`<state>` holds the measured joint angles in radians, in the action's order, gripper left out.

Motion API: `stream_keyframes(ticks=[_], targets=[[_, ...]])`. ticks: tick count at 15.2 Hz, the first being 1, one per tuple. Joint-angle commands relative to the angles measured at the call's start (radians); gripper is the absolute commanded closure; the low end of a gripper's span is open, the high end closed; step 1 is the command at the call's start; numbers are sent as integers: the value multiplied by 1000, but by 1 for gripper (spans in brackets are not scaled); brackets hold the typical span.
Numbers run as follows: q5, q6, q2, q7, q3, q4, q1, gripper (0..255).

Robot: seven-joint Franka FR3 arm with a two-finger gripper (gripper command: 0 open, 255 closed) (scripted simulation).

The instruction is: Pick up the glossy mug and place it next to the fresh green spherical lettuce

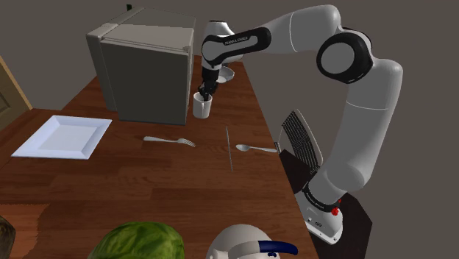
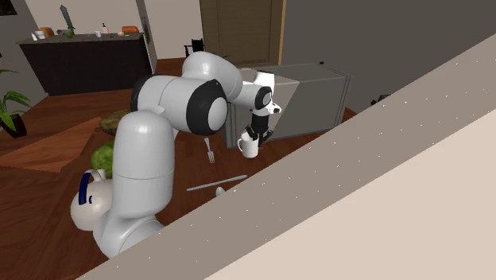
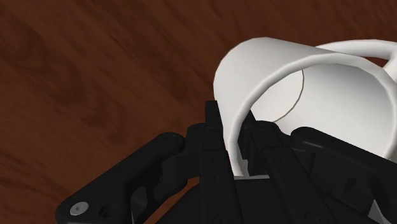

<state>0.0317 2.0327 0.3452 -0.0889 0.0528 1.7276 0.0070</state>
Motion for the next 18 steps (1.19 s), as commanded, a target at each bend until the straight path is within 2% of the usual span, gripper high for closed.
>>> stream_keyframes(ticks=[1,18], targets=[[0,-23,-12,0,0,-11,-1,255],[0,-233,-60,7,0,-173,-2,255]])
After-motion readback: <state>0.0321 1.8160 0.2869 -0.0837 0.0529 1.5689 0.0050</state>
